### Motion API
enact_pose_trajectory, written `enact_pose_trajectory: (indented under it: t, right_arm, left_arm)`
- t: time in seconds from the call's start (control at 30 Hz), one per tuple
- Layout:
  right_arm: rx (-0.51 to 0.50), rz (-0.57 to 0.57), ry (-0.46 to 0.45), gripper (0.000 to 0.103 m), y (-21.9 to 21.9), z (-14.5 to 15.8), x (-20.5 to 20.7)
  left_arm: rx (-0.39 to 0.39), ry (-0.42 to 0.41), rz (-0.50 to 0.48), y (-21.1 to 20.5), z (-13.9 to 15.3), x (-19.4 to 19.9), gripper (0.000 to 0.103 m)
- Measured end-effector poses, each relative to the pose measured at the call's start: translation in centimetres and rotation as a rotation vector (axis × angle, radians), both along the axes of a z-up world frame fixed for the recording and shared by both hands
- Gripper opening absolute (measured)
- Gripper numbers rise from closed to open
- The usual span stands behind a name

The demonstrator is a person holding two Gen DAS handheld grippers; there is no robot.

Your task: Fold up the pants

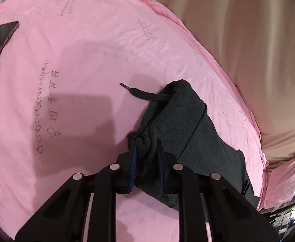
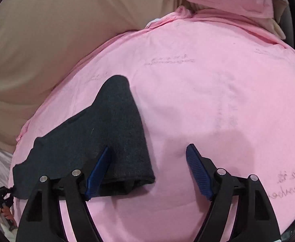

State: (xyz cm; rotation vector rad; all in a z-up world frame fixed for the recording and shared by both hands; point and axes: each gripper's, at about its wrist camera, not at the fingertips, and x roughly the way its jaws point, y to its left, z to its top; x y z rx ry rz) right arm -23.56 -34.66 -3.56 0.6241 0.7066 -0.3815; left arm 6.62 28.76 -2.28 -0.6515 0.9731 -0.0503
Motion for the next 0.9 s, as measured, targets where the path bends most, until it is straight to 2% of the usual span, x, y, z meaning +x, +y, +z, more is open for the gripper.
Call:
enact_pose_trajectory:
  t: [0.03,0.07,0.1,0.13,0.2,0.27,0.33,0.37,0.4,0.5,0.53,0.57,0.6,0.67,0.7,0.73,0.83,0.9]
  right_arm:
    - [0.039,0.063,-0.004,0.028,0.3,-0.2,0.9]
    - [0.046,0.084,0.015,0.020,0.6,0.1,1.7]
    - [0.004,0.100,0.033,0.019,1.3,1.1,2.2]
    - [-0.009,0.122,0.003,0.017,1.7,2.3,2.0]
    - [-0.017,0.155,-0.119,0.016,2.4,7.6,0.1]
    - [-0.061,0.175,-0.162,0.016,3.0,11.1,-1.7]
    - [-0.157,0.155,-0.113,0.016,3.5,12.5,-3.3]
    - [-0.181,0.144,-0.048,0.016,3.3,11.5,-3.4]
    - [-0.164,0.140,-0.004,0.016,3.0,9.9,-3.2]
    - [-0.083,0.137,0.142,0.016,1.8,2.6,-2.2]
    - [-0.063,0.139,0.173,0.019,1.8,1.0,-2.0]
    - [-0.087,0.131,0.124,0.020,2.4,1.1,-2.4]
    - [-0.115,0.124,0.143,0.021,2.7,1.7,-2.9]
    - [-0.191,0.035,0.153,0.037,3.0,3.7,-4.2]
    - [-0.275,-0.020,0.131,0.045,3.9,5.8,-5.1]
    - [-0.304,-0.007,0.099,0.046,4.4,7.0,-5.2]
    - [-0.223,0.236,0.001,0.046,8.6,9.8,-2.5]
    - [-0.200,0.390,-0.013,0.046,12.1,10.1,0.8]
  left_arm:
    - [0.002,0.010,0.001,0.0,0.1,0.1,0.016]
    - [0.008,0.014,-0.004,0.0,0.4,0.0,0.015]
    - [0.024,0.011,-0.012,-0.1,1.2,0.0,0.014]
    - [0.022,0.000,-0.022,-0.1,2.2,-0.2,0.014]
    - [-0.010,-0.053,-0.061,-0.1,5.5,-0.6,0.014]
    - [-0.003,-0.078,-0.097,-0.2,8.2,-1.5,0.014]
    - [0.086,-0.101,-0.120,-0.6,10.3,-2.8,0.014]
    - [0.133,-0.102,-0.113,-0.6,10.6,-3.3,0.014]
    - [0.156,-0.078,-0.100,-0.1,10.1,-3.6,0.014]
    - [0.081,0.025,-0.116,1.2,5.9,-2.6,0.014]
    - [0.083,0.070,-0.117,1.2,4.0,-2.3,0.014]
    - [0.101,0.095,-0.110,1.0,2.9,-2.0,0.014]
    - [0.124,0.115,-0.107,0.9,1.9,-2.2,0.015]
    - [0.133,0.095,-0.107,1.1,1.6,-3.3,0.015]
    - [0.122,0.088,-0.106,1.3,1.7,-3.7,0.016]
    - [0.106,0.081,-0.104,1.6,1.7,-4.0,0.016]
    - [0.099,0.075,-0.088,1.8,1.5,-4.4,0.018]
    - [0.110,0.069,-0.070,1.6,1.3,-4.8,0.020]
